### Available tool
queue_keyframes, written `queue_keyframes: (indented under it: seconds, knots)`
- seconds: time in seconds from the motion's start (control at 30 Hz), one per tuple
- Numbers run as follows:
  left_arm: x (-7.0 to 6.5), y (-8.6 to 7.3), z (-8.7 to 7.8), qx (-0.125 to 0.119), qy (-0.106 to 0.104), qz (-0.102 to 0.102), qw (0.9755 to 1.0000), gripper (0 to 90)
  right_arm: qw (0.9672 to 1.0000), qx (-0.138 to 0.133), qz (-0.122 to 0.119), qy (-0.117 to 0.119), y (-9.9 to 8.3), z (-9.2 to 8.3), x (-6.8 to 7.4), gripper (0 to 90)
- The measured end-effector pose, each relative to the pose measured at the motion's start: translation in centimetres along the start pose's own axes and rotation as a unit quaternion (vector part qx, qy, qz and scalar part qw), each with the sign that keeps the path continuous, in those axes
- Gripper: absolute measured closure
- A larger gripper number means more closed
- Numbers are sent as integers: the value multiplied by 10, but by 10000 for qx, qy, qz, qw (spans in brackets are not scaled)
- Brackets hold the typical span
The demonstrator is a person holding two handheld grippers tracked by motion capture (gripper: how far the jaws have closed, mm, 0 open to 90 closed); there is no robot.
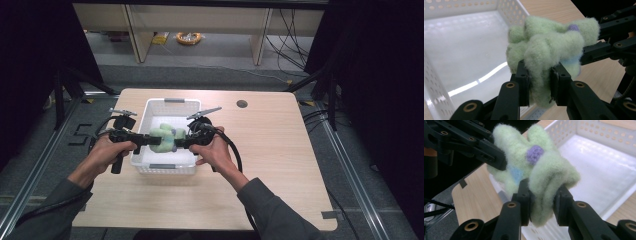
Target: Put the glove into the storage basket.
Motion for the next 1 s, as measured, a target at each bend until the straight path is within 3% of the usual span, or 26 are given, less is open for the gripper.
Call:
queue_keyframes:
  seconds: [0.23, 0.5, 0.63, 0.67, 0.73, 1.0]
  knots:
    - [19, -6, 8, 122, 76, -224, 9996, 712, 9997, 189, 142, -36, -5, 21, -3, 713]
    - [34, -12, 18, 379, 237, -306, 9985, 710, 9984, 446, 316, -114, -11, 44, -8, 713]
    - [40, -16, 23, 494, 265, -359, 9978, 707, 9981, 581, 117, -185, -15, 52, -11, 711]
    - [42, -17, 25, 530, 259, -386, 9975, 707, 9965, 755, 283, -229, -16, 52, -9, 711]
    - [45, -19, 28, 598, 282, -413, 9970, 706, 9967, 746, 173, -258, -17, 56, -10, 710]
    - [54, -23, 36, 898, 398, -361, 9945, 705, 9941, 1007, 113, -384, -22, 66, -10, 703]
Point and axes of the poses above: each handheld gripper's, and its own axes: z roughly forward along the jaws, y roughly out of its top, x roughly to its left, the point moved 6 cm from there along z, roughly forward along the jaws, and after that the axes turned 13 degrees about -y, right-handed, at the moved point
